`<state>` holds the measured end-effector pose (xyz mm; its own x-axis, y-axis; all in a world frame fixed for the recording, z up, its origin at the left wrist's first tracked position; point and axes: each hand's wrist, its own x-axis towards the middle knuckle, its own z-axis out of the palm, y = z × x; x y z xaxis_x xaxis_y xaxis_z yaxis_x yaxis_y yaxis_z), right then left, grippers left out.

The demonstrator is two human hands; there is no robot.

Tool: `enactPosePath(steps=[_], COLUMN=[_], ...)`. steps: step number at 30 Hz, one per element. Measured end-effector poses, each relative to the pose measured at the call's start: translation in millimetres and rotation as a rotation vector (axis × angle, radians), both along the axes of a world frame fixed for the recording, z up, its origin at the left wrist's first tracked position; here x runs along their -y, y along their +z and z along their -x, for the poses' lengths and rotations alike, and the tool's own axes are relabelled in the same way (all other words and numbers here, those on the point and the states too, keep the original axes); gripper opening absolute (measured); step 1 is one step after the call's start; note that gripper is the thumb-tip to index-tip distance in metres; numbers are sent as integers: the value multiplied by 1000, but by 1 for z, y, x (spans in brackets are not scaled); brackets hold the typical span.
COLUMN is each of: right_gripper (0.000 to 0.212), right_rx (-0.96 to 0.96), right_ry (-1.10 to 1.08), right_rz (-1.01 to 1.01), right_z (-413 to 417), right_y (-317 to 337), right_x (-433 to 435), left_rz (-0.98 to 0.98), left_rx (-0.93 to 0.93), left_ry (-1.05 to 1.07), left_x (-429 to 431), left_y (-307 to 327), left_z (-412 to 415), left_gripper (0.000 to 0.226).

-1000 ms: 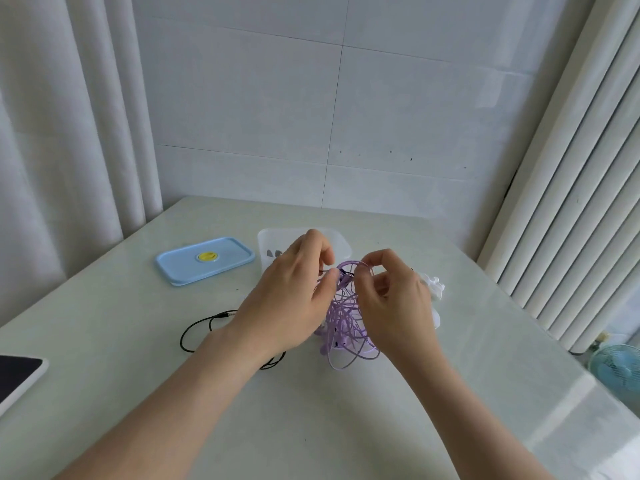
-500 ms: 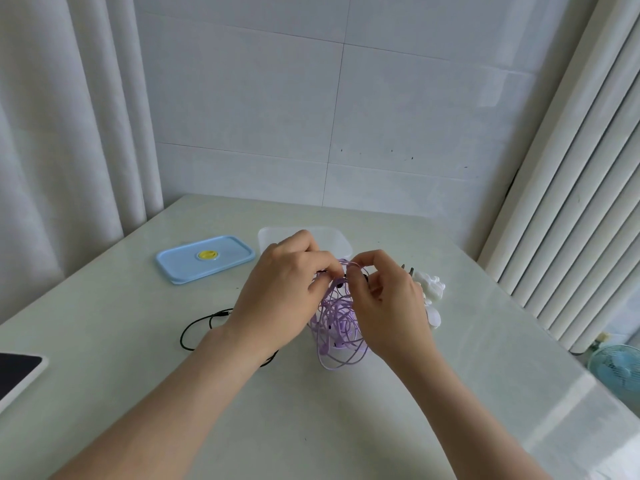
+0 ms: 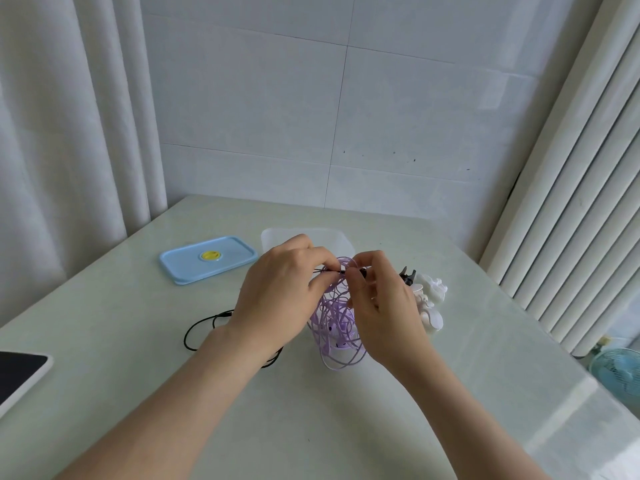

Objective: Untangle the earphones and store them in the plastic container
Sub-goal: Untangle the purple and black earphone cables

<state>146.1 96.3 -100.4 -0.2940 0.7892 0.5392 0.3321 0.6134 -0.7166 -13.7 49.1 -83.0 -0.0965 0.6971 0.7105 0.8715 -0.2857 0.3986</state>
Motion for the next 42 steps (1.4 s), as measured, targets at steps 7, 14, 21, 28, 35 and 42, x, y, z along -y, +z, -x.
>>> enactPosePath(steps=[7, 14, 21, 28, 35, 42], right_gripper=[34, 27, 41, 23, 12, 11], right_rx=[-207, -197, -118, -161, -110, -145], right_ry=[-118, -141, -153, -203, -199, -18], right_rz=[78, 6, -20, 26, 25, 124], right_z=[-3, -6, -5, -6, -3, -4], right_y=[4, 10, 7, 9, 5, 1], right_x=[-2, 2, 2, 2, -3, -6], left_rz=[164, 230, 354, 308, 308, 393], left_rx=[362, 690, 876, 706, 699, 1019], left_ry=[-62, -145, -238, -181, -176, -299], left_x=[-3, -3, 1, -1, -5, -3], left_y=[-3, 1, 7, 2, 1, 8], left_z=[-9, -12, -12, -12, -8, -6], left_gripper=[9, 7, 7, 10, 12, 14])
